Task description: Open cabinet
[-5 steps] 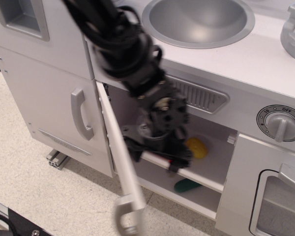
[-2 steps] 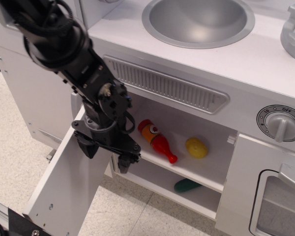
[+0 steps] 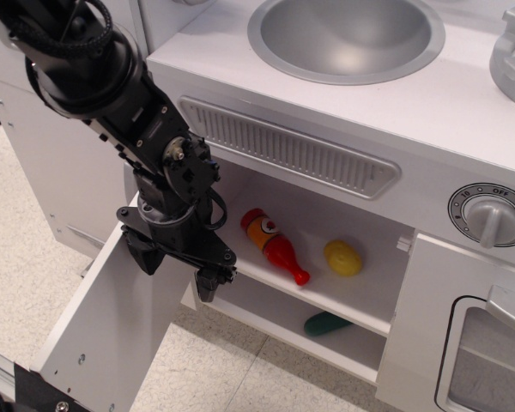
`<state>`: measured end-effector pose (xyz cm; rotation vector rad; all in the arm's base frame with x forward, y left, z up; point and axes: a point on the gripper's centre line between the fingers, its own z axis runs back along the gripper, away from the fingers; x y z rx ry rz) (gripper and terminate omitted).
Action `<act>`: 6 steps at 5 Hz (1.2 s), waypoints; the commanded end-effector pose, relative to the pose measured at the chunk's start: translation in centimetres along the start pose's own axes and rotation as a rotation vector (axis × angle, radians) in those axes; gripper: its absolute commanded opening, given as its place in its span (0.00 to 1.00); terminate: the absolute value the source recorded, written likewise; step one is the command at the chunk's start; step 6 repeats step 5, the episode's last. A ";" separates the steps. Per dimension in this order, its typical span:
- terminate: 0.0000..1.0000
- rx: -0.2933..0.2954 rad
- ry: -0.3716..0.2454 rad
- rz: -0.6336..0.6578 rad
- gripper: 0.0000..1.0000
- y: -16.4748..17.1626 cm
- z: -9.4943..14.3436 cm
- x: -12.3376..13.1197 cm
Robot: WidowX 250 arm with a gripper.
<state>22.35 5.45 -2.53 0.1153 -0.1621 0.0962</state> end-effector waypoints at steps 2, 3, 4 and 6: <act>0.00 0.007 -0.037 0.014 1.00 0.9 1.1 1.0; 0.00 0.007 -0.037 0.014 1.00 0.9 1.1 1.0; 0.00 0.007 -0.037 0.014 1.00 0.9 1.1 1.0; 1.00 0.007 -0.037 0.014 1.00 0.9 1.1 1.0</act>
